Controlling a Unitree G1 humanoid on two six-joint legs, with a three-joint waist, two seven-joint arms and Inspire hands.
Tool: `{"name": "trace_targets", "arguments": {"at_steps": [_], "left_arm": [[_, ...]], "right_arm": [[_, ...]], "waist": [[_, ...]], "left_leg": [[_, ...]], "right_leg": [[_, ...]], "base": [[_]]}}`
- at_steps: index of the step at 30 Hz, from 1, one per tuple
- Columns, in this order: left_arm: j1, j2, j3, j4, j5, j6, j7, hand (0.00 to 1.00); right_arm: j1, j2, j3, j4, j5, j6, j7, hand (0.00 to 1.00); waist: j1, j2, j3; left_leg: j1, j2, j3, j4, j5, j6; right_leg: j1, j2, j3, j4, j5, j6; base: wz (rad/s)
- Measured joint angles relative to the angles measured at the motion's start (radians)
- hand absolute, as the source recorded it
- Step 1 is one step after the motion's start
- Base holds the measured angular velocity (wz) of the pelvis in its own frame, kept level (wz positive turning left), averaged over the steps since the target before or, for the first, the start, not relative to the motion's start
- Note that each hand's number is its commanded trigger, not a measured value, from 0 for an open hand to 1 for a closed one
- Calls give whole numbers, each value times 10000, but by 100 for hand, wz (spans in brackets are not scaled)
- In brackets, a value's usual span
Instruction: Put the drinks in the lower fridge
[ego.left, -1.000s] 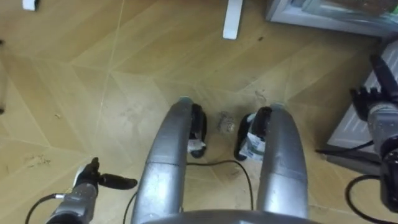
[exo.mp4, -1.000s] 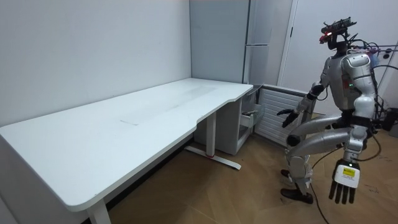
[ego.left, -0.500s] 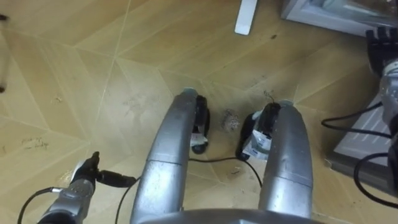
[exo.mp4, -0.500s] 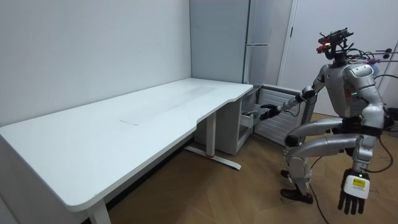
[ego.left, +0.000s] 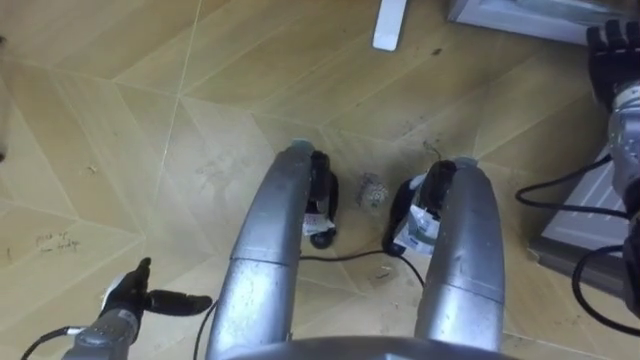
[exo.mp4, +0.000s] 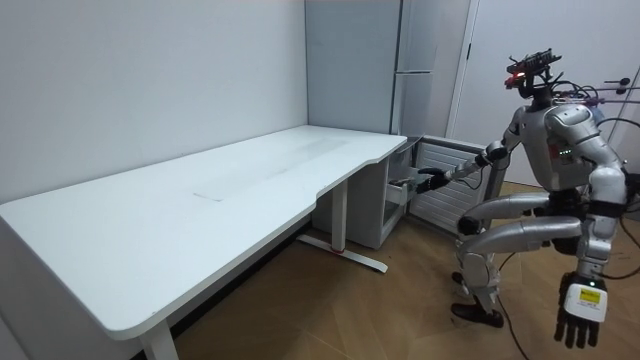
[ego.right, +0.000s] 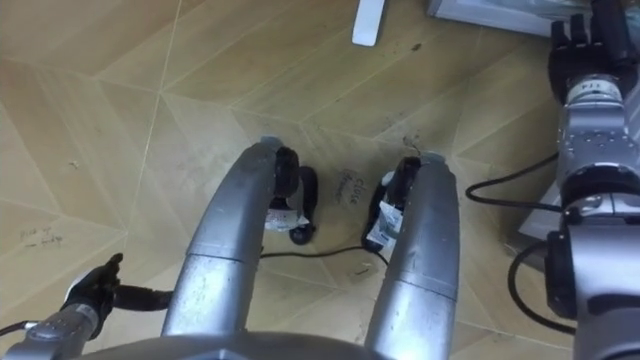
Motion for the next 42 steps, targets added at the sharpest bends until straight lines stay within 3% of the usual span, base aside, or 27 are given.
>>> {"name": "trace_targets", "arguments": {"at_steps": [5,11,19,21,25,28,33,37,42], "left_arm": [[627,12,43,-605,1,-21,-35,0],[755,97,116,-610,-17,-67,-32,0],[1484,268,126,-694,-202,-367,-32,0],[1813,410,154,-682,-198,-404,-32,0],[1896,488,510,-234,-180,-459,-56,0],[1895,673,558,-27,-192,-536,-76,0],[1893,845,1093,247,-189,-677,-55,0],[1948,939,1214,248,-200,-756,72,0],[2339,1064,1202,87,-197,-761,339,0]], "right_arm": [[1,0,183,-497,23,-10,-574,0],[3,1,295,-762,24,-41,-1291,0],[3,-27,606,-1591,25,-89,-2376,0],[3,-35,636,-1947,25,-111,-2597,0],[2,-106,948,-2113,23,-262,-2769,0],[3,-112,980,-2112,13,-264,-2776,0],[-146,-142,990,-2614,-49,-263,-3211,0],[-501,-623,1395,-2939,-528,-323,-3248,0],[-450,-627,1486,-3273,-980,-334,-3526,0]], "waist": [[3,2,-2],[95,4,-3],[105,-8,3],[108,-23,9],[128,-68,32],[159,-125,40],[251,-390,51],[318,-411,54],[323,-387,42]], "left_leg": [[44,30,-10,1,-12,-47],[211,8,-25,236,-99,-143],[392,78,-39,311,-165,-275],[394,199,-46,346,-199,-341],[695,180,-148,348,-263,-484],[930,174,-342,364,-312,-612],[1343,197,-615,376,-474,-889],[1568,204,-892,379,-533,-995],[1557,236,-1036,375,-527,-1049]], "right_leg": [[3,-108,-82,6,-9,-16],[143,-412,-203,296,-171,-161],[250,-432,-232,468,-441,-199],[258,-444,-325,490,-485,-278],[635,-590,-498,538,-566,-435],[1067,-631,-730,543,-683,-659],[1649,-633,-1037,535,-938,-896],[2089,-635,-1343,449,-1089,-972],[2174,-631,-1499,420,-1193,-969]], "base": [[-5],[-3],[-1],[0],[8],[15],[4],[8],[2]]}}
